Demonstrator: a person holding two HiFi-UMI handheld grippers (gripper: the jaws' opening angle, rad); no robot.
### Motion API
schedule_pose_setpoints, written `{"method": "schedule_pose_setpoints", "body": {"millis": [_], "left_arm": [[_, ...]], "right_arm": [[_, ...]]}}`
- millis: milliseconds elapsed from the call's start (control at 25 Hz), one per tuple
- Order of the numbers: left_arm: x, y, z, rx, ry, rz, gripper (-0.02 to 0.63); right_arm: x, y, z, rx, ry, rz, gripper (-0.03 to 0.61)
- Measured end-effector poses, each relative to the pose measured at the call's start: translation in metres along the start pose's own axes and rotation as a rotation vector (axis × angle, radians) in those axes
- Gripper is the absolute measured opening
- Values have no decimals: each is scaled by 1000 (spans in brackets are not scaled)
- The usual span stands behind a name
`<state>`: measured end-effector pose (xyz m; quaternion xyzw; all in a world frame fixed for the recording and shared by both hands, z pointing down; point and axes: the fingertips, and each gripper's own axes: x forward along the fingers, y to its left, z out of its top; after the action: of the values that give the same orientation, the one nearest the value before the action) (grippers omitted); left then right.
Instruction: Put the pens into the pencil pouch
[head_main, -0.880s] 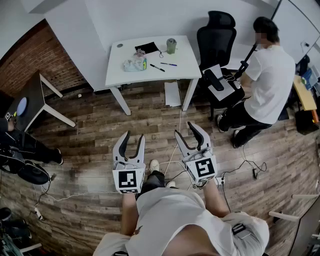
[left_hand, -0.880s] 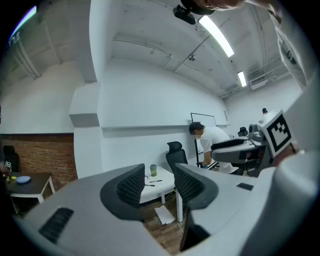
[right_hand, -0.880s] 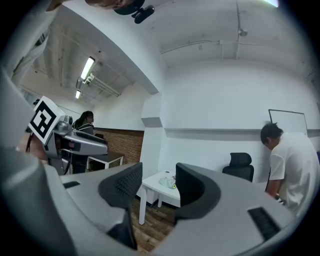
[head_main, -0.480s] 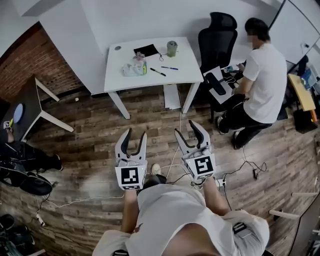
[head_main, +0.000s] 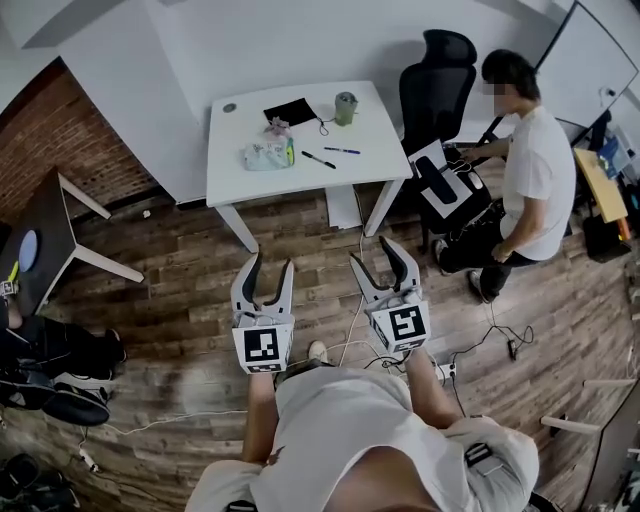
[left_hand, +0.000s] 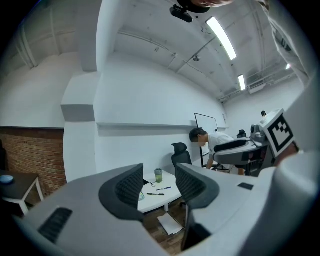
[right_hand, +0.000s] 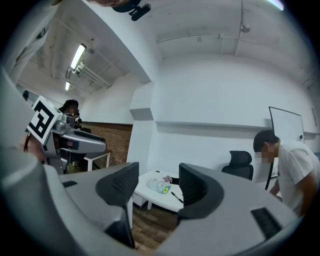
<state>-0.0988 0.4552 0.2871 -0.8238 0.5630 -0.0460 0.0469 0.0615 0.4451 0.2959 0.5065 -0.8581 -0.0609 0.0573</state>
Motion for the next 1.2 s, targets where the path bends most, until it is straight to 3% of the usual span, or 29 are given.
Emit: {"method": "schedule_pose_setpoints", "body": {"millis": [760, 1200], "left_arm": [[78, 56, -19, -11, -2, -43, 196], [154, 71, -18, 4, 14, -38, 195]], "right_arm": [[88, -15, -12, -10, 24, -35, 247], [152, -65, -16, 8, 14, -24, 249]]}}
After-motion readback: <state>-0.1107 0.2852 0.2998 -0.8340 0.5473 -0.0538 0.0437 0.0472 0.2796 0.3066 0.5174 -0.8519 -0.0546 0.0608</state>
